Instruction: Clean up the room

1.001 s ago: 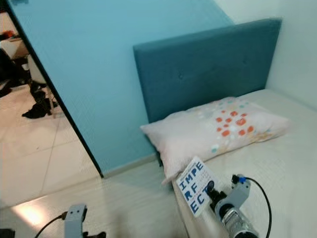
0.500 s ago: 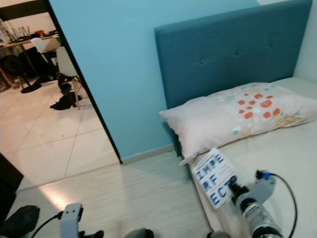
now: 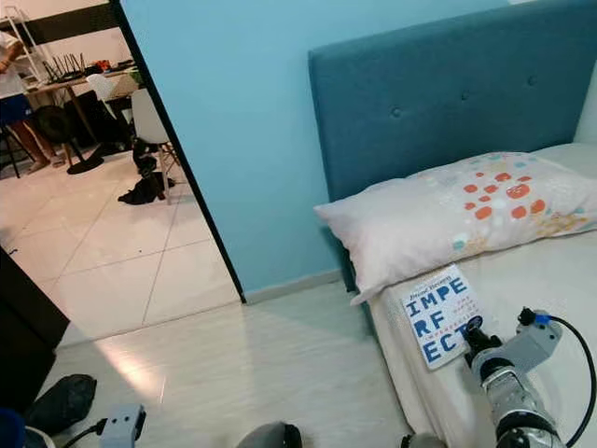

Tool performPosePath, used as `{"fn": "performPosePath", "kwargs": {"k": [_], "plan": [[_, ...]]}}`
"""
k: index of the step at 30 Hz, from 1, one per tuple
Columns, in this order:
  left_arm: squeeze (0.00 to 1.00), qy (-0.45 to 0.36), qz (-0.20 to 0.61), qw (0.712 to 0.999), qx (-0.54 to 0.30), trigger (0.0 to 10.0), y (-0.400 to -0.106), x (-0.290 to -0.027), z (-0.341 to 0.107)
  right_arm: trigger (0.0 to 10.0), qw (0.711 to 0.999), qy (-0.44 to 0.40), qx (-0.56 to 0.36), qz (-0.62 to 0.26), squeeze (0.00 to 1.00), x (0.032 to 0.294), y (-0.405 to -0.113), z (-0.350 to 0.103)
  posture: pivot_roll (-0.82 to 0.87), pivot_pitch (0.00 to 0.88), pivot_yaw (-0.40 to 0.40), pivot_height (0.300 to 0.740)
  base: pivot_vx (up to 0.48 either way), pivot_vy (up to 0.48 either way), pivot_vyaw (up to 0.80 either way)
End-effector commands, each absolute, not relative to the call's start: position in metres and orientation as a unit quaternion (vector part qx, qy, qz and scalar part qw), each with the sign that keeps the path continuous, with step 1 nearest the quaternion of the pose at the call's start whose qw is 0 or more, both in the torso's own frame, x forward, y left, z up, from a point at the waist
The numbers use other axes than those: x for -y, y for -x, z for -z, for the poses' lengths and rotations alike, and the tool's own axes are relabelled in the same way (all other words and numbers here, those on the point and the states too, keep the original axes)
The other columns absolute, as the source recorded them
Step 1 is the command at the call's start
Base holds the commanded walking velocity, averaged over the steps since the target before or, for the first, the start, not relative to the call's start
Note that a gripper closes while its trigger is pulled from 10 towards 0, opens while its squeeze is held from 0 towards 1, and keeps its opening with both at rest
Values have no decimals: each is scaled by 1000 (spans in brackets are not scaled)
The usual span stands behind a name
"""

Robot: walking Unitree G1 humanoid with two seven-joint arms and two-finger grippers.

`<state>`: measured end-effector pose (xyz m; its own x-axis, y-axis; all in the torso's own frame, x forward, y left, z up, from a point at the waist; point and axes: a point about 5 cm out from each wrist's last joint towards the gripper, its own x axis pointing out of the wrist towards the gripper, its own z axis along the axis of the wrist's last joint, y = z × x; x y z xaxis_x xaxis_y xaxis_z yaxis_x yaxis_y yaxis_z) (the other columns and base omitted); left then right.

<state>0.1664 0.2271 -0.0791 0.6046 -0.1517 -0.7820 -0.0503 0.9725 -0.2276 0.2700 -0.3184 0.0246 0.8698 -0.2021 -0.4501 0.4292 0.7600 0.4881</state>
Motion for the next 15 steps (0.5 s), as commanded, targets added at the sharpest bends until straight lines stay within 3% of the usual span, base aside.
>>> {"fn": "performPosePath", "kwargs": {"k": [1,15], "plan": [[0,95,23,892,-440,10000,-165,-241,76,10000,919,-285,-222,159,0,309,-271,-19,198,80,155,610,0,0,0],[0,94,30,891,-443,10000,-153,-249,77,10000,941,-247,-169,156,0,328,-294,-57,223,114,169,610,0,0,0]]}}
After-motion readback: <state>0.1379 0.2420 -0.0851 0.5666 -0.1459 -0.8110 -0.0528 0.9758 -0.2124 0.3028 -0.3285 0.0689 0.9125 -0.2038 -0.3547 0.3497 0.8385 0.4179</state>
